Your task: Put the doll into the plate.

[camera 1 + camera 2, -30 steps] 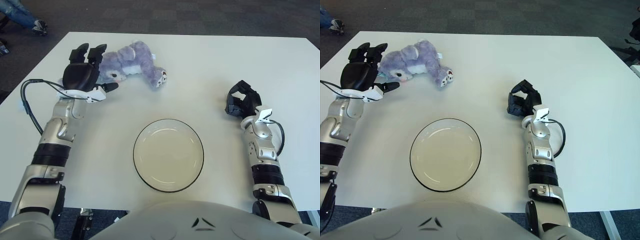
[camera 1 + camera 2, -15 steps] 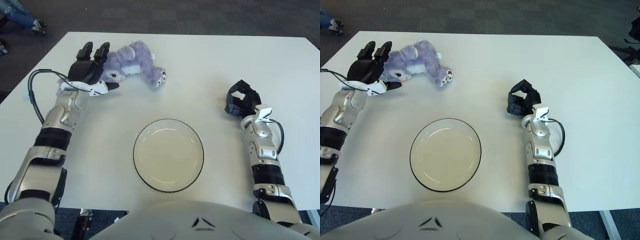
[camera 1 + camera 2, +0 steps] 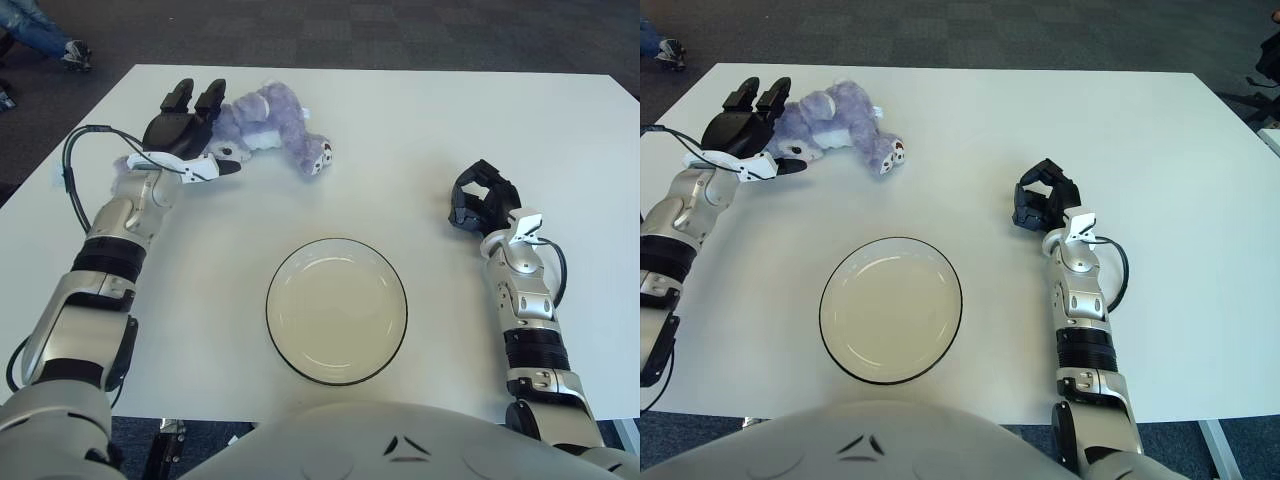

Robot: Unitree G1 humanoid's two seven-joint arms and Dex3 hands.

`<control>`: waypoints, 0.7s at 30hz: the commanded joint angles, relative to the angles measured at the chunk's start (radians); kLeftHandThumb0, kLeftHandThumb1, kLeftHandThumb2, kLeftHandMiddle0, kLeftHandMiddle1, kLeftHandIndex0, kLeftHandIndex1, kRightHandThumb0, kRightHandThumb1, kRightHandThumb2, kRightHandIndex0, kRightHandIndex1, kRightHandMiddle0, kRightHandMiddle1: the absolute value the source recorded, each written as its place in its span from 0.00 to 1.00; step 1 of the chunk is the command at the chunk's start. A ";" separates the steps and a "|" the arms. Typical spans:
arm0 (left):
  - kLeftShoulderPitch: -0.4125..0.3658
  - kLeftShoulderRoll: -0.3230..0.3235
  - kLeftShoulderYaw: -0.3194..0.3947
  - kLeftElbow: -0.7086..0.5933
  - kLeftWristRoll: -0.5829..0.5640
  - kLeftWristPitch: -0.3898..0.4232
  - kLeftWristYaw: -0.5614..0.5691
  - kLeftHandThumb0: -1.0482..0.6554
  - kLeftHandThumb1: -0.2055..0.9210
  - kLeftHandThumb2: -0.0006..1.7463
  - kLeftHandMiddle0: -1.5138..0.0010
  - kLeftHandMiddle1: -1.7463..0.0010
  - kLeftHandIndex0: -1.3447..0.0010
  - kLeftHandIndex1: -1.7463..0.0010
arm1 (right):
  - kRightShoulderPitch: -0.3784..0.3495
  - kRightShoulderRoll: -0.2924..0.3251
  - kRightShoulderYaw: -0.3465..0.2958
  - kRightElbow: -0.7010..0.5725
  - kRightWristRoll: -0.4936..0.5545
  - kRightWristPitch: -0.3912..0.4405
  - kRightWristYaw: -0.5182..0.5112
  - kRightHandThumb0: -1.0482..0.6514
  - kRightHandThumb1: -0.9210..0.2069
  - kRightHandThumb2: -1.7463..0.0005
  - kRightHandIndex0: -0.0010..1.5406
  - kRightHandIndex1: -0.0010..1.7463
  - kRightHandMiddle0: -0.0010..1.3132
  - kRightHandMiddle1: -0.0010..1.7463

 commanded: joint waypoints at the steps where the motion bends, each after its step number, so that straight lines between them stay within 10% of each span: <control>1: -0.030 0.005 -0.016 0.016 -0.002 0.007 -0.001 0.11 0.74 0.33 1.00 1.00 1.00 1.00 | 0.013 -0.003 0.006 0.000 -0.010 0.032 0.006 0.35 0.46 0.31 0.77 1.00 0.41 1.00; 21: -0.101 -0.052 -0.053 0.095 -0.034 0.027 -0.011 0.14 0.67 0.40 0.96 0.91 1.00 1.00 | 0.006 -0.012 0.009 0.000 -0.008 0.039 0.025 0.34 0.49 0.28 0.77 1.00 0.44 1.00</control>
